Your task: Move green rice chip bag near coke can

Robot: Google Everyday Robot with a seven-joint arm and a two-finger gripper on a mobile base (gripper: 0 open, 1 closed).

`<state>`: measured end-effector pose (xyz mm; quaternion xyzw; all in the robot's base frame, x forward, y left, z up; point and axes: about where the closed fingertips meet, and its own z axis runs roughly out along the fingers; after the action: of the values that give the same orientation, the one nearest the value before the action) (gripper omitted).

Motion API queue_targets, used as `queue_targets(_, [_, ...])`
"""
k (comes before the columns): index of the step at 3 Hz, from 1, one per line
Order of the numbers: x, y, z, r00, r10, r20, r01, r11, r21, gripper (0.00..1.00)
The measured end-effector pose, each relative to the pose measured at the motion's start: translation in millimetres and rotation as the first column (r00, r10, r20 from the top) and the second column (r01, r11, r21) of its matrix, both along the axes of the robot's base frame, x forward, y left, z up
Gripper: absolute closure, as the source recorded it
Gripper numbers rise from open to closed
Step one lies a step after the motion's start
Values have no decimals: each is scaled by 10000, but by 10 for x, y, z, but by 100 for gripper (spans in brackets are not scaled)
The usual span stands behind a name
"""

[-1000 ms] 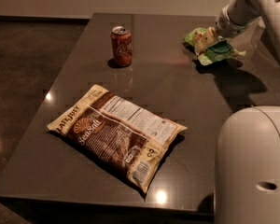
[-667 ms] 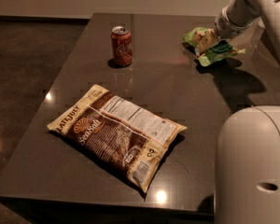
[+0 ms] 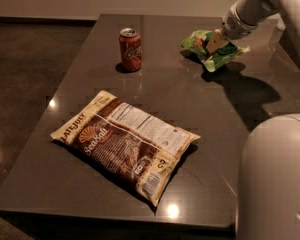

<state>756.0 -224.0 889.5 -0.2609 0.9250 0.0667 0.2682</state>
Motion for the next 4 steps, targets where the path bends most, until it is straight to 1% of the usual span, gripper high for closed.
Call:
queue_targets(1, [-145, 375, 96, 9931, 1166, 124, -1170, 9925, 348, 100])
queue_targets(2, [-303, 701, 170, 9769, 2124, 240, -2136, 9746, 674, 100])
queue_targets(3, [-449, 924, 192, 9613, 2745, 254, -2756, 9569, 912, 100])
queue_targets(4, [-535, 1055, 169, 9513, 3078, 175, -3080, 9458, 1027, 92])
